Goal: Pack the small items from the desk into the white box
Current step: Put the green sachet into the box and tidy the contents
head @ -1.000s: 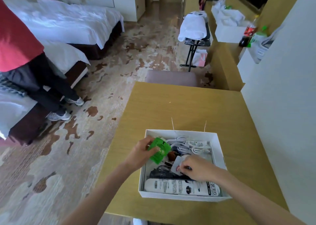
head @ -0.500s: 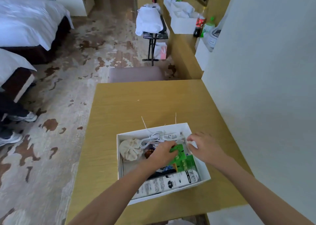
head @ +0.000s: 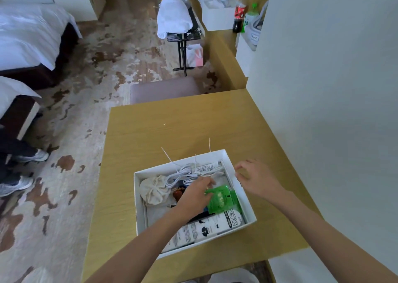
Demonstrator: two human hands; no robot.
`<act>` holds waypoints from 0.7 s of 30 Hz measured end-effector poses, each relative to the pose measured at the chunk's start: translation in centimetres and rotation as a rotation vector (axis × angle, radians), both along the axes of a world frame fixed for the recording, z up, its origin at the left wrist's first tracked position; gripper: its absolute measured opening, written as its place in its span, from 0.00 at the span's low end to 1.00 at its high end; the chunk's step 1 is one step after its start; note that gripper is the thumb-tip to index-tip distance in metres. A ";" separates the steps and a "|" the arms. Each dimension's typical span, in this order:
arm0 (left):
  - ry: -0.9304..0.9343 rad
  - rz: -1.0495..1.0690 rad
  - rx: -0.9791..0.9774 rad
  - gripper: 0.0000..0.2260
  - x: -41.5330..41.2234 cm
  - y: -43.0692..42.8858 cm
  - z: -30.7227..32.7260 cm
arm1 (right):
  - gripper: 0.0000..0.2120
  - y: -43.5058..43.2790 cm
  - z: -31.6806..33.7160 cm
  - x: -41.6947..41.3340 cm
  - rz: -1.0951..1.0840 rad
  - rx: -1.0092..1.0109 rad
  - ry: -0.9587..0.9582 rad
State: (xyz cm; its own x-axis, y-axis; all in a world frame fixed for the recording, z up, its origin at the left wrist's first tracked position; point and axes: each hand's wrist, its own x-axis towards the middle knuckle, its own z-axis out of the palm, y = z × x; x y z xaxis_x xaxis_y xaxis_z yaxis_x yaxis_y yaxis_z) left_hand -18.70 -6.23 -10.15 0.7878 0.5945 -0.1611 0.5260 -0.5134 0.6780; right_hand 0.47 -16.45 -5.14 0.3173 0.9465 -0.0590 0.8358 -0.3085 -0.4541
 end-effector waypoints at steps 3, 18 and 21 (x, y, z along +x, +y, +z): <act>0.007 0.045 -0.033 0.10 0.7 -0.3 0.3 | 0.06 0.4 -0.1 0.3 0.010 0.024 0.047; 0.234 -0.244 0.157 0.17 1.9 -0.6 0.9 | 0.10 1.8 -0.4 1.2 0.063 0.028 0.135; 0.245 -0.239 0.151 0.17 2.4 -0.8 0.7 | 0.10 1.9 -0.4 0.9 0.063 0.014 0.137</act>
State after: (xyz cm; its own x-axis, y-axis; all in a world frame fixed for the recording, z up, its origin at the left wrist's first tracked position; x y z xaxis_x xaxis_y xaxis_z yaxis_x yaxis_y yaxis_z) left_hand -16.28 -7.02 -9.48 0.8560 0.4302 -0.2867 0.5168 -0.7260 0.4537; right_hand 1.38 -14.50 -5.50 0.2471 0.9653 -0.0842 0.7830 -0.2501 -0.5695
